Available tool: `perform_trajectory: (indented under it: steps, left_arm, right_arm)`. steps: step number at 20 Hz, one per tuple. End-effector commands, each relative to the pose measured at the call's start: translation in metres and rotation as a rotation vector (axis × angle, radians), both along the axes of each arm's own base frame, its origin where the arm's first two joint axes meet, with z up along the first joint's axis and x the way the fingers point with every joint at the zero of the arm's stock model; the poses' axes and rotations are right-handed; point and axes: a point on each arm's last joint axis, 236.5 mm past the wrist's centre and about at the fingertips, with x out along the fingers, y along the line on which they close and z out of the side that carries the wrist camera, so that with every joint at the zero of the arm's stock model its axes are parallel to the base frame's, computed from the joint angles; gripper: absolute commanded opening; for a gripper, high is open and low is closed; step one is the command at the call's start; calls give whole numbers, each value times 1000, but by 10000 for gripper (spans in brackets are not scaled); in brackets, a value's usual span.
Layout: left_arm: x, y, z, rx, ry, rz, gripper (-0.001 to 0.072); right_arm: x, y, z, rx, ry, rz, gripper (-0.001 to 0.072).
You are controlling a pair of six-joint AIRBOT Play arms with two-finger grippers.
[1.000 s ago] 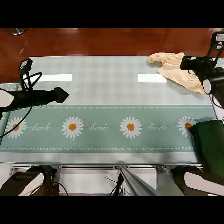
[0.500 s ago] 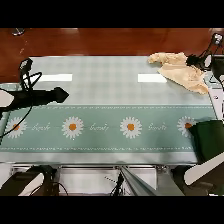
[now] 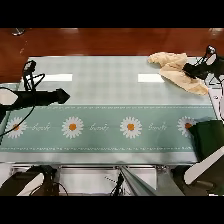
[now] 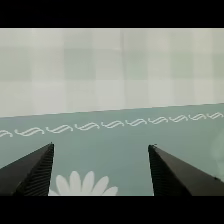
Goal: Fold the shirts.
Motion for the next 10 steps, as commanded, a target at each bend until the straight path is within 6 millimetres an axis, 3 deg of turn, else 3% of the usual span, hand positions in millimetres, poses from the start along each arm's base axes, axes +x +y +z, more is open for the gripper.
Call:
perform_trajectory:
  steps: [1, 3, 4, 7, 10]
  left_arm:
    - [-1, 24, -10, 114, 25, -20, 704]
    - [-10, 26, -2, 84, 78, -24, 703]
    - [-18, 24, 0, 79, 112, -45, 703]
    - [-41, 17, 5, 83, 162, -121, 703]
    - [-64, -2, 26, 8, 143, -149, 703]
  right_arm:
    - [19, 29, 93, 33, -155, 121, 22]
    - [27, 35, 197, -26, -358, 133, 22]
    - [17, 45, 248, -43, -438, 163, 22]
    - [-32, 89, 377, -156, -645, 287, 22]
    - [-92, 122, 481, -215, -859, 318, 22]
